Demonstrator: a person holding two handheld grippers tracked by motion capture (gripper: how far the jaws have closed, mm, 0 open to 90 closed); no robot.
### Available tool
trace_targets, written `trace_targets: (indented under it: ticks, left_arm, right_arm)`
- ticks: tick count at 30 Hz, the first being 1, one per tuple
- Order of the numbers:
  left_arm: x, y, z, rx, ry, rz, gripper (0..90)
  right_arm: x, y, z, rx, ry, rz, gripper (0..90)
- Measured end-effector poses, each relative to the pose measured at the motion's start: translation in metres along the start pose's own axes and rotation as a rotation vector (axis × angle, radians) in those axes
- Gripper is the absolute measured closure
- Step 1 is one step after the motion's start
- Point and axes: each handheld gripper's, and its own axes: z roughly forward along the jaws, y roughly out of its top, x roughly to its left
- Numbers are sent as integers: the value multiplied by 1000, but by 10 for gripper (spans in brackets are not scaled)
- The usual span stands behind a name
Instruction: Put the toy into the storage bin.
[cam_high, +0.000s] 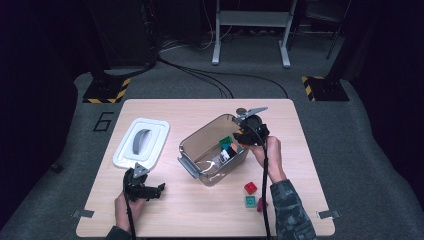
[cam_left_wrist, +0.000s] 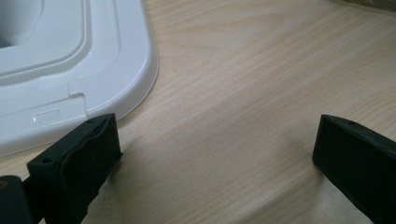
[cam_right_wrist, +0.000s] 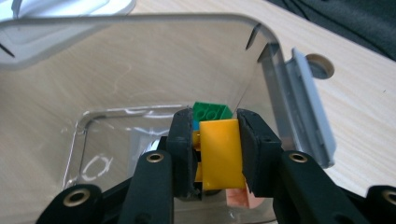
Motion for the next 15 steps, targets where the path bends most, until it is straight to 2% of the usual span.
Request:
trace_targets:
  ticks: [15]
  left_arm:
    - [0, 0, 0, 0, 0, 0, 6]
  right_arm:
    - [-1, -7, 3, 75, 0, -6, 658]
